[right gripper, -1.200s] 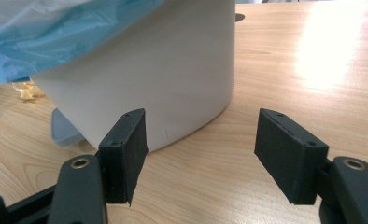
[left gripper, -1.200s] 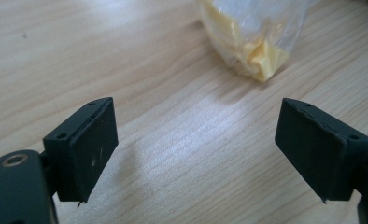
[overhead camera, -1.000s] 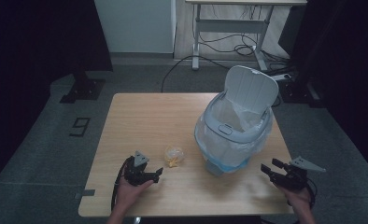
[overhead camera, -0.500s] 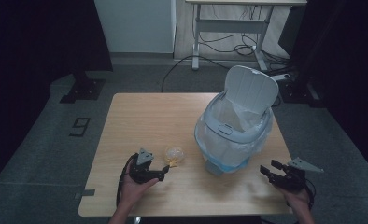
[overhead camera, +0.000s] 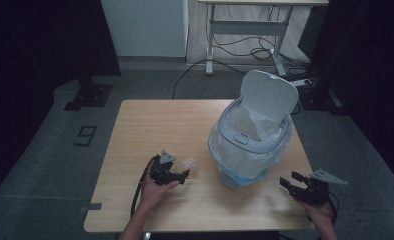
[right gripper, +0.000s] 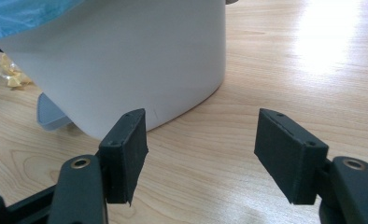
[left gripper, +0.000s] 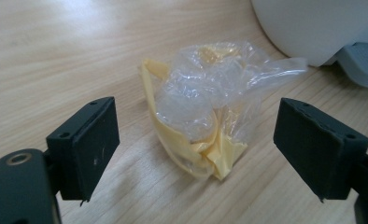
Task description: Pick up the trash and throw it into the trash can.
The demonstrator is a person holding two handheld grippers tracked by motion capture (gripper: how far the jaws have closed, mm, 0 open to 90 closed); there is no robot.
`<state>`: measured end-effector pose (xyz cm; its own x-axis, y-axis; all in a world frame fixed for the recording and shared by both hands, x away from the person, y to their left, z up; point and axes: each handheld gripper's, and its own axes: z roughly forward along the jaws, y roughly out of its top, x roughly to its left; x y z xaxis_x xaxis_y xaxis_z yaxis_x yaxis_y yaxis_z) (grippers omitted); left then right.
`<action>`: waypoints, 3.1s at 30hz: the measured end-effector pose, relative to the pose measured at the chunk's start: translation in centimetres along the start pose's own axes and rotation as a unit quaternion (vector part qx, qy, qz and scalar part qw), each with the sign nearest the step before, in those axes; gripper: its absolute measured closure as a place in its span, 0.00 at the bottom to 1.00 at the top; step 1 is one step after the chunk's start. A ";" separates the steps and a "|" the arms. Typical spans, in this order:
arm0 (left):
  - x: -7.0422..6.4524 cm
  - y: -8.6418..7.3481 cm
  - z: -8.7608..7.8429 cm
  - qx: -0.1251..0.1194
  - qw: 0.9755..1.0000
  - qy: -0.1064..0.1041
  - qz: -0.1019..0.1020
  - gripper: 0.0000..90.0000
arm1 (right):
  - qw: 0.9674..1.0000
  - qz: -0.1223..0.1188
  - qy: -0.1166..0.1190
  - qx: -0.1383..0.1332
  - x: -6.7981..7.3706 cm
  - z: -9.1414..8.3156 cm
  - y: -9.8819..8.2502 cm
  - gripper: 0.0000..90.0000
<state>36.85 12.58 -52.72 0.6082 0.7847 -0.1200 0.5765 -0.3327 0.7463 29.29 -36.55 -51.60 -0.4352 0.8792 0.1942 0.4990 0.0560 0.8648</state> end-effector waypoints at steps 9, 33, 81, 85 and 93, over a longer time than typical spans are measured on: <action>0.5 -0.4 1.7 0.003 1.000 -0.010 0.001 0.37 | 1.000 0.000 -0.005 0.004 -0.2 0.1 -0.1 0.38; 0.4 0.1 -3.2 -0.073 0.997 -0.029 -0.003 0.68 | 1.000 0.009 -0.011 0.004 -0.5 -0.1 -0.4 0.39; -1.1 7.1 -12.9 -0.191 0.978 -0.082 0.013 0.69 | 1.000 0.014 -0.015 0.013 -0.7 0.2 -0.8 0.40; -1.5 7.8 -13.4 -0.199 0.976 -0.089 0.019 0.69 | 1.000 0.016 -0.016 0.013 -0.8 0.2 -0.8 0.40; -2.0 9.0 -13.7 -0.205 0.973 -0.105 0.019 0.69 | 1.000 0.016 -0.016 0.016 -0.8 0.2 -0.9 0.40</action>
<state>33.29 15.17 -36.78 0.7479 0.6372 -0.1860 0.3117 -0.0897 0.9460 29.39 -37.18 -52.61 -0.3950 0.8951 0.2068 0.5363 0.0419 0.8430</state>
